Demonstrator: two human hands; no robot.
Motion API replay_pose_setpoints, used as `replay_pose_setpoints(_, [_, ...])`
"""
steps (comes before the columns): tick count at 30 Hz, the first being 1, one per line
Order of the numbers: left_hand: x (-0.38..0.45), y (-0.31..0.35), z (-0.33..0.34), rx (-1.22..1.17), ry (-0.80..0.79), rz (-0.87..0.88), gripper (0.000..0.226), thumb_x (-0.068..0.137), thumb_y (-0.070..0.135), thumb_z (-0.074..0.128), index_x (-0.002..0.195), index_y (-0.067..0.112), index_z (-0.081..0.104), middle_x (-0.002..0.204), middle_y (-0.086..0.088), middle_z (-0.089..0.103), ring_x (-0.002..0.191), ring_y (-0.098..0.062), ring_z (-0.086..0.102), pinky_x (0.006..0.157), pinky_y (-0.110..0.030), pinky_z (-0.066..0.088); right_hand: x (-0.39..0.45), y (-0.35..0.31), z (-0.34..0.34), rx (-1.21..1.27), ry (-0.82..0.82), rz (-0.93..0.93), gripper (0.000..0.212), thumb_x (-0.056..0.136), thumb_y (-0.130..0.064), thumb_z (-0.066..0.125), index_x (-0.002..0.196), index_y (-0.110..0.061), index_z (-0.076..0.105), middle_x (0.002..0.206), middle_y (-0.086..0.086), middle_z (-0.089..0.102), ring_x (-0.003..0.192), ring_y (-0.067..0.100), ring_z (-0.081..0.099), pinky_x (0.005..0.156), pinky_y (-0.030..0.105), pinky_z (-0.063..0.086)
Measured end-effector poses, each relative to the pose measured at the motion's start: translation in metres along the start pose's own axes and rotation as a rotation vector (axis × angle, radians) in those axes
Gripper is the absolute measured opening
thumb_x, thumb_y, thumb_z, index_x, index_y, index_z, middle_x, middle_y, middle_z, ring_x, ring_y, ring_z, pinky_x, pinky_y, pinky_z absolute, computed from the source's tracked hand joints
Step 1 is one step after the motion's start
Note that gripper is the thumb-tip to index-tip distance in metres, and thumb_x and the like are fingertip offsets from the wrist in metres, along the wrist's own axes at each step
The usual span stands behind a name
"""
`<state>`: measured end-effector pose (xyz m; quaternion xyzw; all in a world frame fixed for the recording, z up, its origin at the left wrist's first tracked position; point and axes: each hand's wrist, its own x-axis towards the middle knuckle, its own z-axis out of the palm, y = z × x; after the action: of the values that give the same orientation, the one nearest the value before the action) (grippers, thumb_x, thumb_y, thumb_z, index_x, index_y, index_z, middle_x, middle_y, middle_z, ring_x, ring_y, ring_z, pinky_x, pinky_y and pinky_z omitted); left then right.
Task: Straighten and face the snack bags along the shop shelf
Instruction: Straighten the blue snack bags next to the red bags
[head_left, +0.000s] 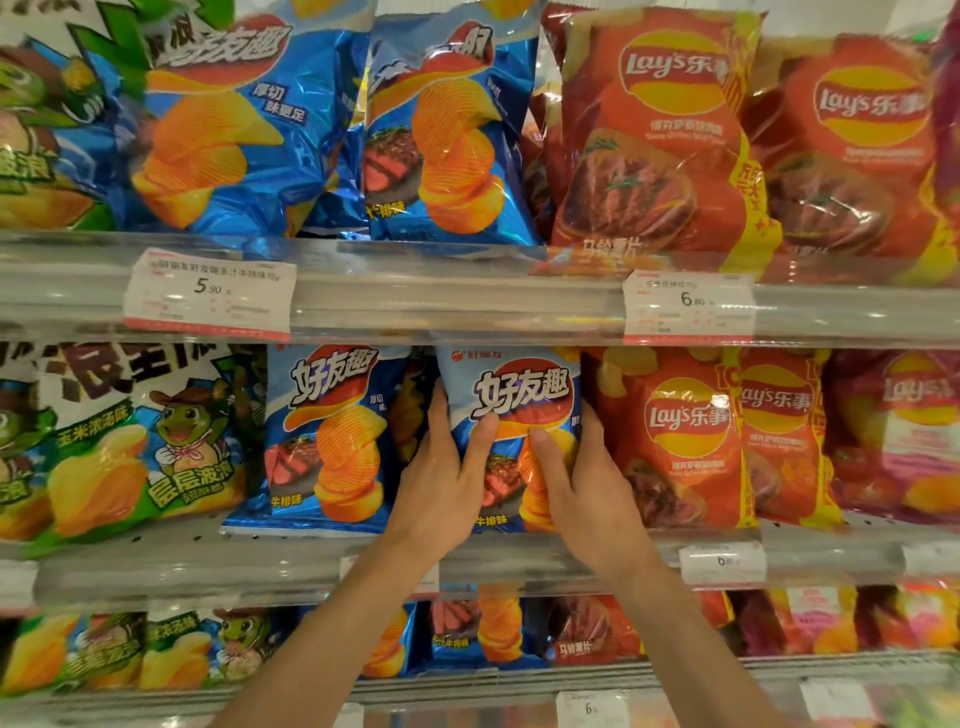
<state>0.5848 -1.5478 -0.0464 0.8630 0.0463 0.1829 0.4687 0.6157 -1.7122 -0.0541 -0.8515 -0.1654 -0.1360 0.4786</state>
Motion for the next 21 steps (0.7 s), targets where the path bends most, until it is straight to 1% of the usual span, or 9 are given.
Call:
replay_pose_setpoints(2, [-0.003,-0.002,-0.005,-0.063,0.014,0.045,0.078,0.089,0.077,0.026,0.155,0.05,-0.007,0.148,-0.002,0.052,0.092,-0.001,0.067,0.087,-0.036,0.056,-0.001,0.001,-0.002,0.019,-0.001,0.017,0.071,0.092,-0.074,0.037,0.151,-0.04,0.018,0.139,-0.01,0.058,0.12,0.018,0.06,0.089,0.031,0.045])
replay_pose_setpoints(5, [-0.012,-0.011,-0.016,0.006,0.062,0.253,0.068,0.098,0.066,0.034,0.152,0.059,-0.006,0.161,0.016,0.027,0.113,0.023,0.046,0.089,-0.014,0.045,-0.007,-0.001,-0.008,0.013,-0.01,-0.084,0.07,0.094,-0.073,0.036,0.152,-0.058,-0.001,0.157,-0.011,0.037,0.123,0.004,0.051,0.098,0.034,0.045])
replay_pose_setpoints(6, [-0.015,-0.014,-0.019,0.059,0.038,0.316,0.064,0.1,0.062,0.036,0.151,0.062,-0.004,0.163,0.016,0.022,0.123,0.02,0.043,0.094,-0.014,0.044,-0.01,-0.001,-0.009,-0.022,-0.034,-0.142,0.066,0.096,-0.071,0.035,0.15,-0.061,-0.002,0.16,-0.012,0.03,0.125,0.003,0.049,0.098,0.033,0.044])
replay_pose_setpoints(8, [-0.018,-0.017,-0.021,0.194,-0.032,0.376,0.06,0.102,0.056,0.035,0.15,0.063,0.0,0.167,0.007,0.015,0.138,-0.006,0.043,0.104,-0.032,0.049,-0.014,0.001,-0.01,-0.123,-0.101,-0.207,0.06,0.099,-0.067,0.031,0.149,-0.063,-0.002,0.164,-0.007,0.019,0.138,0.014,0.043,0.105,0.036,0.042])
replay_pose_setpoints(10, [-0.015,-0.014,-0.02,0.233,-0.069,0.349,0.059,0.104,0.05,0.035,0.15,0.063,0.001,0.167,0.004,0.011,0.148,-0.017,0.031,0.113,-0.045,0.04,-0.013,0.003,-0.011,-0.171,-0.129,-0.19,0.061,0.099,-0.066,0.03,0.15,-0.062,-0.004,0.165,-0.006,0.014,0.146,0.021,0.034,0.112,0.04,0.038])
replay_pose_setpoints(12, [-0.011,-0.012,-0.018,0.181,-0.066,0.303,0.063,0.105,0.046,0.038,0.146,0.065,-0.005,0.167,0.009,0.008,0.152,-0.013,0.016,0.123,-0.039,0.024,-0.011,0.003,-0.013,-0.173,-0.111,-0.17,0.067,0.099,-0.065,0.03,0.153,-0.055,-0.007,0.163,-0.009,0.014,0.146,0.018,0.029,0.112,0.032,0.033])
replay_pose_setpoints(14, [-0.008,-0.011,-0.017,0.161,-0.078,0.26,0.065,0.106,0.043,0.039,0.14,0.068,-0.01,0.166,0.013,0.005,0.151,-0.008,0.009,0.118,-0.026,0.013,-0.009,0.001,-0.015,-0.165,-0.105,-0.163,0.071,0.099,-0.064,0.031,0.156,-0.047,-0.008,0.162,-0.008,0.016,0.147,0.017,0.028,0.115,0.034,0.032])
replay_pose_setpoints(18, [-0.005,-0.007,-0.013,0.102,-0.136,0.225,0.065,0.107,0.039,0.039,0.137,0.069,-0.01,0.165,0.02,0.001,0.148,0.0,0.008,0.109,-0.013,0.009,-0.01,0.0,-0.017,-0.164,-0.109,-0.139,0.072,0.1,-0.06,0.033,0.158,-0.042,-0.005,0.161,-0.007,0.019,0.144,0.015,0.032,0.111,0.028,0.032])
replay_pose_setpoints(21, [-0.011,-0.008,-0.016,0.021,-0.136,0.221,0.067,0.105,0.041,0.044,0.153,0.056,0.0,0.166,0.02,0.001,0.146,0.008,0.005,0.113,-0.008,0.012,-0.015,-0.003,-0.02,-0.104,-0.088,-0.115,0.07,0.099,-0.059,0.041,0.158,-0.043,0.006,0.16,-0.011,0.024,0.141,0.005,0.033,0.107,0.023,0.032])
